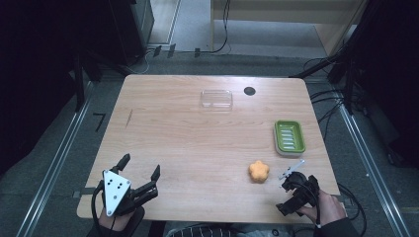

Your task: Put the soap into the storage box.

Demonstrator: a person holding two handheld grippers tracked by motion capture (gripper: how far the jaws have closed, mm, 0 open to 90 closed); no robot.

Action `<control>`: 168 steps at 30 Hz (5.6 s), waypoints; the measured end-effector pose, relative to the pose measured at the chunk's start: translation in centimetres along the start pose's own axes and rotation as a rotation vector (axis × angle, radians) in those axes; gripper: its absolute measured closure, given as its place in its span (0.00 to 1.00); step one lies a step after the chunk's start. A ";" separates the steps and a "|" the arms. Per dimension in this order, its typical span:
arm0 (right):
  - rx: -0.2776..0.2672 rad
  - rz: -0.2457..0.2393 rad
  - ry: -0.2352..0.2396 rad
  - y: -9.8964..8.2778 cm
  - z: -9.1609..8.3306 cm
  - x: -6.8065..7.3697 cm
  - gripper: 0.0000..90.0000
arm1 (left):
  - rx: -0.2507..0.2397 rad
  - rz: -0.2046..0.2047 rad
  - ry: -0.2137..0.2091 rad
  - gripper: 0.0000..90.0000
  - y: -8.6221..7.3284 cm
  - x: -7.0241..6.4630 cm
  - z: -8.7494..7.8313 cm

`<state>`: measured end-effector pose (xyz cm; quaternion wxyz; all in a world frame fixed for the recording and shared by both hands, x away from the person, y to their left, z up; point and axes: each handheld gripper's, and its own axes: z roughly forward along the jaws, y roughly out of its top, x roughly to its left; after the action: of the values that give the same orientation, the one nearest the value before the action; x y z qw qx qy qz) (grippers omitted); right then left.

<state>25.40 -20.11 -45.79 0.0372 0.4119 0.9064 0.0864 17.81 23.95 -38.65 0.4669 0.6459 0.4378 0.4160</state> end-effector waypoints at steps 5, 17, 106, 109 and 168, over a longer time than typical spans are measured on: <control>-0.005 -0.034 0.000 0.5 0.1 0.1 0.03 | 0.001 0.008 -0.003 0.15 0.0 0.0 0.0; -0.042 -0.096 0.016 2.1 0.2 0.1 0.00 | 0.003 0.000 -0.001 0.15 0.0 -0.1 0.1; 0.075 -0.348 0.038 10.7 2.8 -0.6 0.45 | 0.004 0.008 -0.009 0.15 0.0 0.0 0.1; 0.072 -0.337 0.038 10.7 2.8 -0.6 0.45 | 0.004 0.008 -0.009 0.15 0.0 0.0 0.1; -0.119 -0.113 -0.031 8.7 -0.6 -4.1 0.45 | -0.001 0.007 -0.009 0.15 0.0 -0.1 0.1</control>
<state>34.47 -17.63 -43.57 0.0806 0.3585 0.9207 0.1316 17.91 23.84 -38.66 0.4676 0.6490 0.4336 0.4149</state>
